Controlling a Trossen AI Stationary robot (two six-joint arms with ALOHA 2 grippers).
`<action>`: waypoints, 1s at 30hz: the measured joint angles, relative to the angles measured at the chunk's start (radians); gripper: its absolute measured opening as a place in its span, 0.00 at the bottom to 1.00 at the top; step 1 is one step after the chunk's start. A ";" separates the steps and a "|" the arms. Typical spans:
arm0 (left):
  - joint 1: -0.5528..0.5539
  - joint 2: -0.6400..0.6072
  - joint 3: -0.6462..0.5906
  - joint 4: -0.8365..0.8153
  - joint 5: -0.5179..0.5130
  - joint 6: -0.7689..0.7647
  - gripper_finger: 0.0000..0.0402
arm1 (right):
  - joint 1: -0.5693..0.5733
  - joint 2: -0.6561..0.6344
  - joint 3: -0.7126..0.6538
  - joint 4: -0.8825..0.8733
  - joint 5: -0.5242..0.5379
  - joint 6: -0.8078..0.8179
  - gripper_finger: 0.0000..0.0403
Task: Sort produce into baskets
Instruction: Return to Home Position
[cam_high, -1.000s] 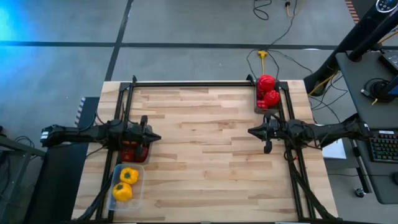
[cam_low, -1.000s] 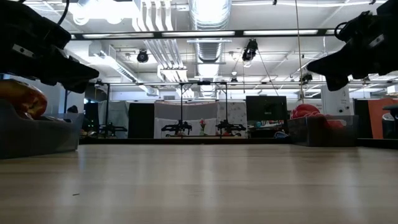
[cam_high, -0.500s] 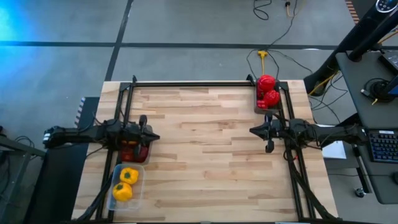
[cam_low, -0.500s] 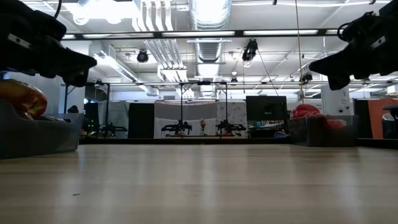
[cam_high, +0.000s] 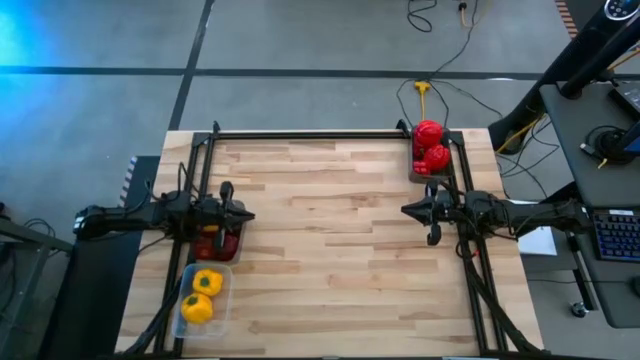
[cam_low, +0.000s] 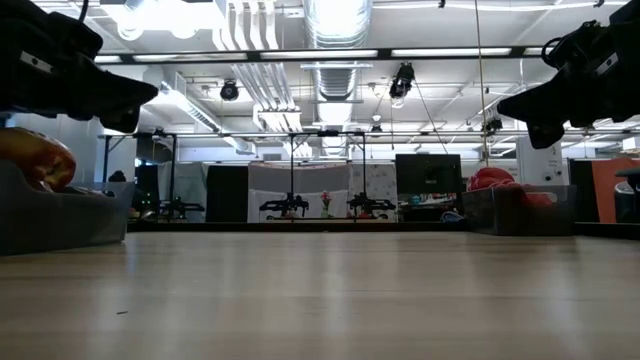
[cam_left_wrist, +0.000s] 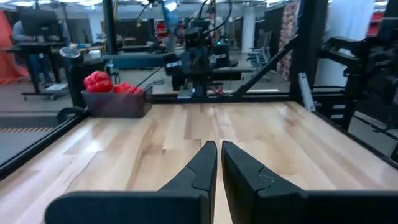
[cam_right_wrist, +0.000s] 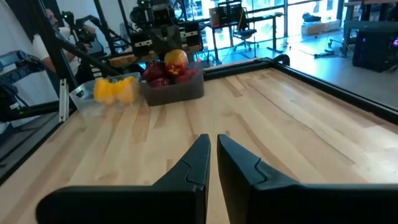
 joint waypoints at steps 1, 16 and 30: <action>0.000 0.006 0.000 -0.001 -0.007 -0.004 0.02 | 0.000 0.000 0.000 0.000 0.000 0.000 0.06; 0.000 0.062 0.000 -0.001 -0.009 -0.016 0.02 | 0.000 0.000 0.000 0.000 0.001 0.001 0.06; 0.000 0.075 0.004 -0.006 -0.009 -0.017 0.02 | 0.000 0.000 0.000 0.001 0.001 0.001 0.06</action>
